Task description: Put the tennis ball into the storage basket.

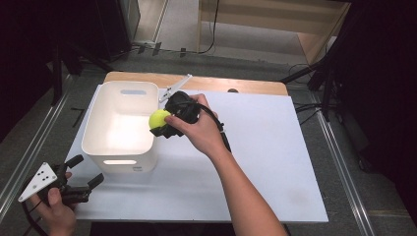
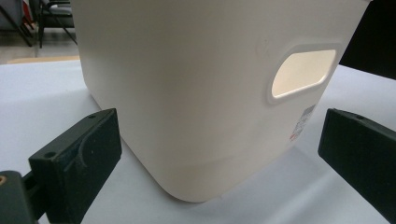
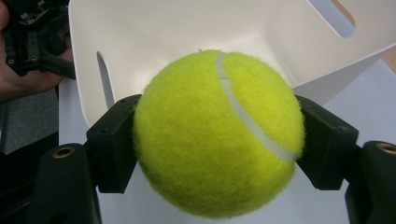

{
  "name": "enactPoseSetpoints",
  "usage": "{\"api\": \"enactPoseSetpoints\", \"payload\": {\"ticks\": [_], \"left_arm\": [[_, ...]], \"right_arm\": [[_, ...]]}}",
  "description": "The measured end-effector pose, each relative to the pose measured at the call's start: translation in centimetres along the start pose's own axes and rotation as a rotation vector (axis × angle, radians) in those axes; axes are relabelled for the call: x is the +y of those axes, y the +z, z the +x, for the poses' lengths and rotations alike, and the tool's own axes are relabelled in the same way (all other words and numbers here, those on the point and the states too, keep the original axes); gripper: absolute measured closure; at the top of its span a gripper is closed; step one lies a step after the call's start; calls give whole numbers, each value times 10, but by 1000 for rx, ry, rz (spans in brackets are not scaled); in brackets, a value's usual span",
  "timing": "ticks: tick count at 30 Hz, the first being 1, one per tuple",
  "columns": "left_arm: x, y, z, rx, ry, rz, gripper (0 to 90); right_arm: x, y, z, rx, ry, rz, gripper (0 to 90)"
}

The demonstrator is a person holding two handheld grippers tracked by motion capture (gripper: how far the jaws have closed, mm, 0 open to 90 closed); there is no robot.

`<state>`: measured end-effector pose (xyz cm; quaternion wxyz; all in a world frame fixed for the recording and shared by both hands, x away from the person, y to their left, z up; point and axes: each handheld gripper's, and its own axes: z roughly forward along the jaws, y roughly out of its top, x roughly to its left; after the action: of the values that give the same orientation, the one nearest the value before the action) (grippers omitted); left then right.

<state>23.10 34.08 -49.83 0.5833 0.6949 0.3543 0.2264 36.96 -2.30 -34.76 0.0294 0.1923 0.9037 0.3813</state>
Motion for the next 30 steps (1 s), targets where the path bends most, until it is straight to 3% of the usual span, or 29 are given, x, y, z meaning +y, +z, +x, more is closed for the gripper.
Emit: {"api": "enactPoseSetpoints", "payload": {"ticks": [30], "left_arm": [[0, 0, 0, -5, -3, 0, 0]], "right_arm": [[26, 23, 16, 44, -39, -2, 229]]}}
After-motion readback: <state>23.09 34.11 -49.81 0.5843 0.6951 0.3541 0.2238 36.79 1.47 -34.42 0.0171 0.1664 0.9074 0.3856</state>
